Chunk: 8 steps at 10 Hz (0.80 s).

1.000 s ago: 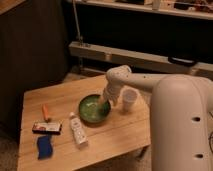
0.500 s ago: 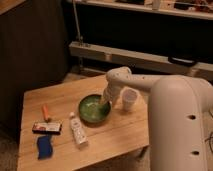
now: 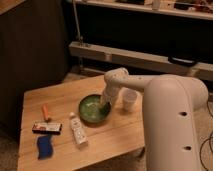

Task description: Drag the ceramic bowl in a circle

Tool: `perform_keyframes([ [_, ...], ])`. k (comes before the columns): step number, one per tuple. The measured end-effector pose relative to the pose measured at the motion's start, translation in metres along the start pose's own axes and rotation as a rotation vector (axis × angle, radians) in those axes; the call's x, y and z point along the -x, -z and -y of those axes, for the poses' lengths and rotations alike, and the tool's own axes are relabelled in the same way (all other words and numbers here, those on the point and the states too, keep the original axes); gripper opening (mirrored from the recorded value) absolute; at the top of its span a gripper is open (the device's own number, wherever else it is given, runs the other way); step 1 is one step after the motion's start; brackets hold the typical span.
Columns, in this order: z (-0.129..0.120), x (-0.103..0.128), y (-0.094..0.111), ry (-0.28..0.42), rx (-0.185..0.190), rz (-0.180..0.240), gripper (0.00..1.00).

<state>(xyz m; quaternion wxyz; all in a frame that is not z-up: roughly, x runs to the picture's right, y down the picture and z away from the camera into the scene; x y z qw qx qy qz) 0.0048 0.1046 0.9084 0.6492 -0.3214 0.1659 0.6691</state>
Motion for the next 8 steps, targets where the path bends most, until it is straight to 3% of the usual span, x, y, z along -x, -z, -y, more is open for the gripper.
perform_keyframes([
  [2,0.000,0.000,-0.003,-0.006,0.006,-0.007,0.31],
  [3,-0.001,0.001,-0.002,-0.003,0.009,-0.004,0.17],
  [5,-0.016,0.004,0.004,0.029,0.019,0.011,0.01],
  [8,-0.052,0.015,0.017,0.104,0.021,0.031,0.00],
])
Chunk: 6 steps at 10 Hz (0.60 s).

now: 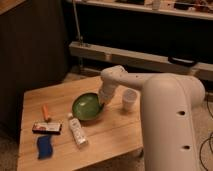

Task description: Drag the ceramic bowl in a circle

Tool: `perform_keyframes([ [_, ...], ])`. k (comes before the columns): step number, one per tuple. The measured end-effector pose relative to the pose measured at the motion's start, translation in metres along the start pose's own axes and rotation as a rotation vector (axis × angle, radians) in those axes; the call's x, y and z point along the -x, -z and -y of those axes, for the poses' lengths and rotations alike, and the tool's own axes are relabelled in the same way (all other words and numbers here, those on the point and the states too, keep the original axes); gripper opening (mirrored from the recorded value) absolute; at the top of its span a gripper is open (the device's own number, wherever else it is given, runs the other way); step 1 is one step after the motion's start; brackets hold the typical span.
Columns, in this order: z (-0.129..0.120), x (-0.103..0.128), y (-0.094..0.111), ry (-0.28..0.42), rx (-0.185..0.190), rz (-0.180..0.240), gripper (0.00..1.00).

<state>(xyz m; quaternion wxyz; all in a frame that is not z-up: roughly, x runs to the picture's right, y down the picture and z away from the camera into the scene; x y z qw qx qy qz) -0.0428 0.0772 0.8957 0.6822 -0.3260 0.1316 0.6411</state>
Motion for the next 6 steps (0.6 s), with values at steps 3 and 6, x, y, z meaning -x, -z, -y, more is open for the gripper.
perform_keyframes([
  [3,-0.020,0.010,0.000,0.030,-0.014,-0.005,0.00],
  [6,0.002,-0.001,0.000,-0.007,-0.043,-0.027,0.00],
])
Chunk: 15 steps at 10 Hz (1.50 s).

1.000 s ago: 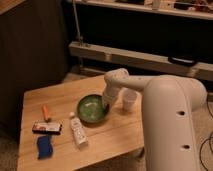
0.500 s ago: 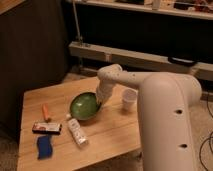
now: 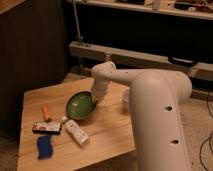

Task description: Drag the ceramic bowl in a circle

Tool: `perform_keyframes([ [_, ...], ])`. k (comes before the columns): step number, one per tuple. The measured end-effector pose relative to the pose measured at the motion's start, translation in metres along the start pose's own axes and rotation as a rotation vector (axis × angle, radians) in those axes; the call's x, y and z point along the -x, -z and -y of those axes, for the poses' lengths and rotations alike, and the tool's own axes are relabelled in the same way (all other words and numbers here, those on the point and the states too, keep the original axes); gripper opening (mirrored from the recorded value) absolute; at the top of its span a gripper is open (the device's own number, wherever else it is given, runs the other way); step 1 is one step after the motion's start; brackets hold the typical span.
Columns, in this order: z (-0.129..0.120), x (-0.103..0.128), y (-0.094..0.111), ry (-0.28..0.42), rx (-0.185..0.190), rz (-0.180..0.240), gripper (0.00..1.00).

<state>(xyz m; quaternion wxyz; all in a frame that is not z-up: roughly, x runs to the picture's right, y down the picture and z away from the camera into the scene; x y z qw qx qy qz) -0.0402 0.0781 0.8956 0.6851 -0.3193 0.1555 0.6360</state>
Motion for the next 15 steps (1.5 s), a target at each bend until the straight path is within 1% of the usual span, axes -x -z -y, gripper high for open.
perform_keyframes([
  [2,0.025,-0.013,0.001,-0.036,-0.024,-0.011,0.00],
  [4,0.036,-0.024,0.009,-0.053,-0.043,-0.009,0.00],
  [5,0.042,-0.030,0.013,-0.053,-0.059,-0.004,0.00],
  [7,0.043,-0.051,0.028,-0.048,-0.079,0.011,0.00],
  [9,0.041,-0.075,0.036,-0.033,-0.097,0.006,0.00],
  [10,0.036,-0.087,0.034,-0.024,-0.089,-0.004,0.00],
  [12,0.031,-0.109,0.031,-0.011,-0.058,-0.024,0.00],
  [14,0.011,-0.123,0.028,0.029,-0.026,-0.032,0.00],
  [15,-0.003,-0.126,0.027,0.052,-0.011,-0.031,0.00],
])
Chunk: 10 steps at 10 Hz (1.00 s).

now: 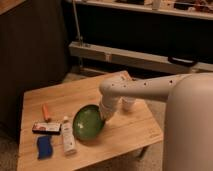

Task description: Drag the ceramic bowl in a circle

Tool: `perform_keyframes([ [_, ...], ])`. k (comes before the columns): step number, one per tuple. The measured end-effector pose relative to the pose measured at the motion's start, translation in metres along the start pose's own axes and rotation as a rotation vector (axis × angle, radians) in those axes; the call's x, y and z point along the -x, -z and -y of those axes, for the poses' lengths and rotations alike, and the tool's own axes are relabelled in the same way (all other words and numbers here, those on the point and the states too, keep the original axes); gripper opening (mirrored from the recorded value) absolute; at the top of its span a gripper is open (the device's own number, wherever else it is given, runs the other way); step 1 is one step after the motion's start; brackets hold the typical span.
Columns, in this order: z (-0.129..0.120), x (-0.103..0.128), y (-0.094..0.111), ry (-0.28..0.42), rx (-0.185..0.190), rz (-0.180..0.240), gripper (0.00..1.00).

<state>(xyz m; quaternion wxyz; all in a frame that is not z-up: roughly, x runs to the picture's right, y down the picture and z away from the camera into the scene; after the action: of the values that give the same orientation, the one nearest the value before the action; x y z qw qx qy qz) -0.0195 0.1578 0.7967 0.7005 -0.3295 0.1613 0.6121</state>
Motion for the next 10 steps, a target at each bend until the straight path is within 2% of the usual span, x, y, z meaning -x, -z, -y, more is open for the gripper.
perform_keyframes([
  [4,-0.054,0.030,0.000,0.093,0.035,0.015,0.00],
  [6,-0.068,0.051,-0.005,0.108,0.048,0.013,0.00],
  [10,-0.053,0.103,-0.014,0.081,0.064,0.003,0.00],
])
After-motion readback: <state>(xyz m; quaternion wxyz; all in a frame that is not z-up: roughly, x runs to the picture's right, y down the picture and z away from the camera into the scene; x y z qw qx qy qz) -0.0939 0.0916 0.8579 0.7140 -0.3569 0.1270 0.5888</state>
